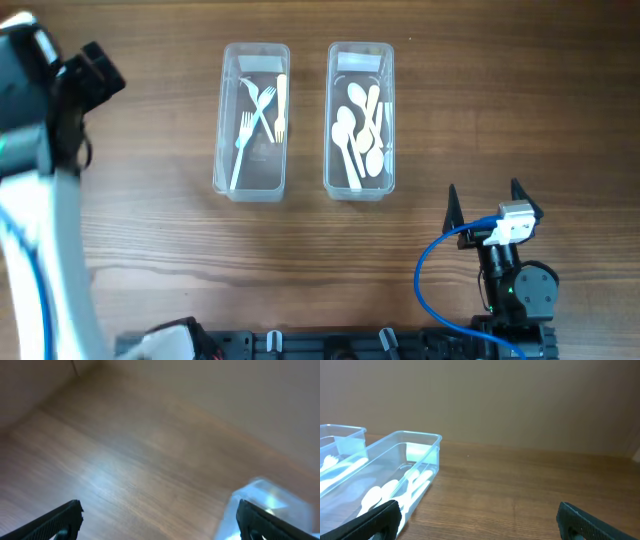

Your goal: Pack container

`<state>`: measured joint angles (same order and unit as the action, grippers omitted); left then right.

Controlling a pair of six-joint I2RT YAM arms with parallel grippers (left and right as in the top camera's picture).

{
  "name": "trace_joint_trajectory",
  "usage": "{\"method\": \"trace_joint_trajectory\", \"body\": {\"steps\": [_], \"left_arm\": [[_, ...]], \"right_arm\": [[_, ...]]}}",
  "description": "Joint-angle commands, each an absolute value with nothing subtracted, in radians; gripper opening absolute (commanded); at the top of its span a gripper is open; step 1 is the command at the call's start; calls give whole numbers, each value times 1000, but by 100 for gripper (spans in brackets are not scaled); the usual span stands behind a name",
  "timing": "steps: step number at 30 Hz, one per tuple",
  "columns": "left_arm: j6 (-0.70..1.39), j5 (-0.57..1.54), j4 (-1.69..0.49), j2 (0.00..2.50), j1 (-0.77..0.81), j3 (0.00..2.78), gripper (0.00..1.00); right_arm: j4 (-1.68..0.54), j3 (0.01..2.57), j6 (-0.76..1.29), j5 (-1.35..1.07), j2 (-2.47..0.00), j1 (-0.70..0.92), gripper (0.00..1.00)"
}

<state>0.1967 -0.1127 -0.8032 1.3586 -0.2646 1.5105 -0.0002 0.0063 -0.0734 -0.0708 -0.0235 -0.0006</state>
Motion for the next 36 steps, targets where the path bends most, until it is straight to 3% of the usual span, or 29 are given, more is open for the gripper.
{"method": "trace_joint_trajectory", "body": {"steps": [1, 7, 11, 19, 22, 26, 36], "left_arm": [[215, -132, -882, 1091, -250, 1524, 100], [214, -133, -991, 799, -156, 1490, 100], [215, -133, -1000, 654, -124, 1328, 100], [223, -128, -527, 393, -113, 715, 100], [317, -126, -386, 327, -113, 539, 100], [459, -121, -347, 255, -113, 420, 100], [482, -93, -253, 60, -113, 194, 100]], "right_arm": [[3, 6, -79, -79, -29, 2, 100], [3, 6, -79, -79, -29, 2, 100], [3, 6, -79, -79, -29, 2, 100], [3, 6, -79, -79, -29, 2, 100], [3, 6, -79, -79, -29, 2, 100], [3, 6, -79, -79, -29, 2, 100], [3, 6, -78, -79, -29, 2, 100]]}}
